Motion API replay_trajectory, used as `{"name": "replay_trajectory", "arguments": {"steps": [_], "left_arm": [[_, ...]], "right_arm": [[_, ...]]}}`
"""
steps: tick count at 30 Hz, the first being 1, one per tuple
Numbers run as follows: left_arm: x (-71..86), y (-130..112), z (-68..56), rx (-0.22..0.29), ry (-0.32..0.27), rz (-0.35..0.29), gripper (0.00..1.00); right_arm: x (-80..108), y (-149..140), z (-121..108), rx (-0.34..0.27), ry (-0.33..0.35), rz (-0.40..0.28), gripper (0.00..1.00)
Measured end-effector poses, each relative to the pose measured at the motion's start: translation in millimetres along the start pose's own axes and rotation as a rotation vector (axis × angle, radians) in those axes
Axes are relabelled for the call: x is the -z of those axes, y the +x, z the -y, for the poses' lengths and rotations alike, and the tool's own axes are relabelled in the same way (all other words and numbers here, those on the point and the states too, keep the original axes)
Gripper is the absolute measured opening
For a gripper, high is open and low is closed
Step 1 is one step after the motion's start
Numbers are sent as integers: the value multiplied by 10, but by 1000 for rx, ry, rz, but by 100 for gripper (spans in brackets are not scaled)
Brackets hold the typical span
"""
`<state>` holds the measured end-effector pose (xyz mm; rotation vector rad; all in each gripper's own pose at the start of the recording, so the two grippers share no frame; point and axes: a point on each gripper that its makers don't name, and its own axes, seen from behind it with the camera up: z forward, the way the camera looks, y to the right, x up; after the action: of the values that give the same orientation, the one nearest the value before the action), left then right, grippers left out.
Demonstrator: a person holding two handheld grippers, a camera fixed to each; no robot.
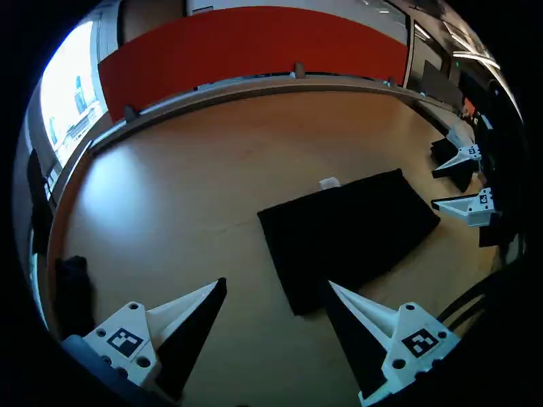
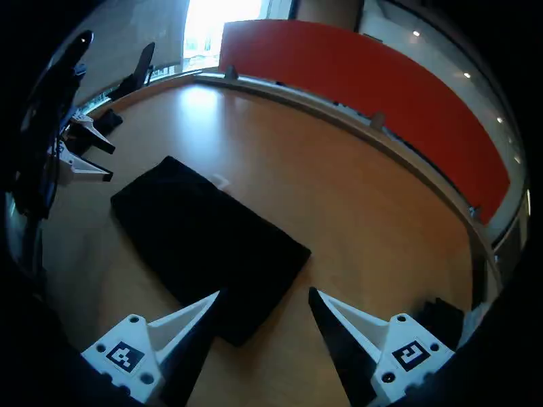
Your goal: Fold towel
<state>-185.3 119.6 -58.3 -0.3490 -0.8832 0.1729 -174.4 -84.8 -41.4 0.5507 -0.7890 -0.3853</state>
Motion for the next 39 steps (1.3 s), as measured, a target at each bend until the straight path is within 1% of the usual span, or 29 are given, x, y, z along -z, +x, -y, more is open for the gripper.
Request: {"name": "replay_trajectory", "arguments": {"steps": [6,12,18,24,27,33,36,39], "left_arm": [[207,-140,11,12,24,-1,100],[375,-283,-6,49,42,-1,100],[503,-446,-23,84,62,6,100],[586,-599,-17,106,79,16,100],[617,-631,-6,120,86,16,100],[674,-675,55,140,101,13,100],[692,-703,92,142,111,15,100],[712,-724,123,145,118,16,100]], "right_arm": [[23,-65,74,8,19,5,91],[39,-104,139,17,33,7,91],[66,-160,195,24,51,14,91],[83,-189,243,43,74,19,91],[76,-202,244,52,80,24,91],[58,-223,273,71,100,34,91],[50,-249,300,80,116,45,89],[42,-290,321,89,133,59,84]]}}
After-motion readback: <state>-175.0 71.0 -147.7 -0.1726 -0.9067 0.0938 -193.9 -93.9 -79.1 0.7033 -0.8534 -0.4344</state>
